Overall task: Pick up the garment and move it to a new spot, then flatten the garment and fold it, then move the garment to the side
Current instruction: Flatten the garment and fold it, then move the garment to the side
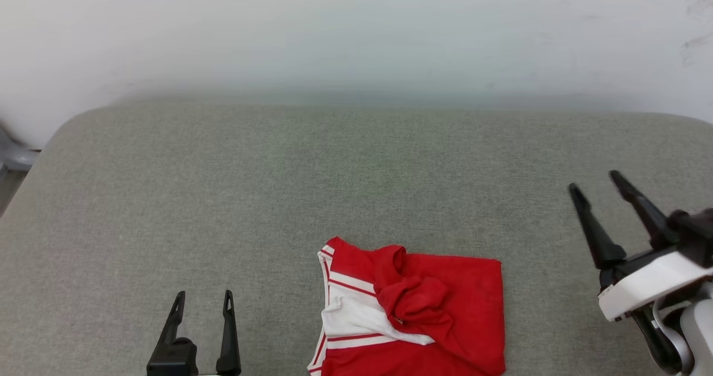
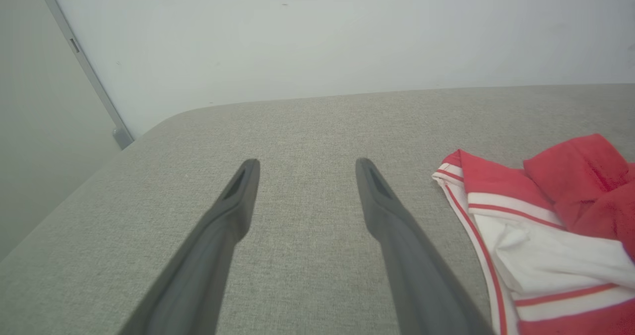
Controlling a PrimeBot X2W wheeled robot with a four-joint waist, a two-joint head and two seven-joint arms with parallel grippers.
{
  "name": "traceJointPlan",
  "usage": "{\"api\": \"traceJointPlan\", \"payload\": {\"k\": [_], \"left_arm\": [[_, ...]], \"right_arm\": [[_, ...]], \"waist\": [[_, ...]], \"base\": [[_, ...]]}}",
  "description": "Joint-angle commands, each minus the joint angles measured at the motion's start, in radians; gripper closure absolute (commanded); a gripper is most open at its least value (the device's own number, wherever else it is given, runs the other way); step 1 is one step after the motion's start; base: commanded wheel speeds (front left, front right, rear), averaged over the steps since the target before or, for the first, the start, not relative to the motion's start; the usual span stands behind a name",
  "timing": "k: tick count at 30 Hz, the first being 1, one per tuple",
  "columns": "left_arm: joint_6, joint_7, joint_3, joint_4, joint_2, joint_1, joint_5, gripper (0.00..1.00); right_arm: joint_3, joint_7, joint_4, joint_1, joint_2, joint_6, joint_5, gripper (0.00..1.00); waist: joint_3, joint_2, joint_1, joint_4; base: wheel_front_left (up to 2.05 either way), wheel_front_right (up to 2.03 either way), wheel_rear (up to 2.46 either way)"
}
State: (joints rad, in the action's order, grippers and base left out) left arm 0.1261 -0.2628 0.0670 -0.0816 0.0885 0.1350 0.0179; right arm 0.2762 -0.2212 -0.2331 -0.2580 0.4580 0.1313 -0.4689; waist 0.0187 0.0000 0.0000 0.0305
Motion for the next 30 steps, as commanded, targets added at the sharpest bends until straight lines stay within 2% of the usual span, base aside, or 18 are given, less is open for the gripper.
{"api": "traceJointPlan", "payload": {"k": [1,6,7,12,18,23,30], "left_arm": [[0.000,-0.002,-0.002,0.004,0.006,0.010,0.000,0.00],[-0.004,-0.002,-0.005,0.005,0.008,0.021,-0.001,0.00],[-0.004,-0.002,-0.005,0.005,0.008,0.021,-0.001,0.00],[-0.003,-0.002,-0.003,0.010,0.009,0.023,-0.006,0.00],[0.000,-0.002,0.001,0.016,0.007,0.031,-0.005,0.00],[0.004,-0.002,0.001,0.021,0.008,0.039,-0.006,0.00],[0.003,-0.002,0.004,0.023,0.011,0.042,-0.006,0.00]], "right_arm": [[-0.050,-0.013,0.016,0.040,-0.043,-0.001,0.031,0.00],[-0.190,-0.034,0.103,0.165,-0.153,-0.001,0.183,0.00],[-0.190,-0.034,0.103,0.165,-0.153,-0.001,0.183,0.00],[-0.267,-0.038,0.182,0.271,-0.239,-0.001,0.248,0.00],[-0.309,-0.040,0.253,0.376,-0.320,-0.001,0.300,0.00],[-0.324,-0.041,0.274,0.427,-0.360,-0.001,0.316,0.00],[-0.324,-0.042,0.265,0.439,-0.373,-0.001,0.323,0.00]], "waist": [[-0.010,0.0000,0.0000,-0.012],[-0.022,0.0000,0.0000,-0.026],[-0.022,0.0000,0.0000,-0.026],[-0.029,0.0000,0.0000,-0.033],[-0.035,0.0000,0.0000,-0.036],[-0.034,0.0000,0.0000,-0.039],[-0.031,0.0000,0.0000,-0.040]], "base": [[0.00,0.00,0.00],[0.00,0.00,0.00],[0.00,0.00,0.00],[0.00,0.00,0.00],[0.00,0.00,0.00],[0.00,0.00,0.00],[0.00,0.00,0.00]]}}
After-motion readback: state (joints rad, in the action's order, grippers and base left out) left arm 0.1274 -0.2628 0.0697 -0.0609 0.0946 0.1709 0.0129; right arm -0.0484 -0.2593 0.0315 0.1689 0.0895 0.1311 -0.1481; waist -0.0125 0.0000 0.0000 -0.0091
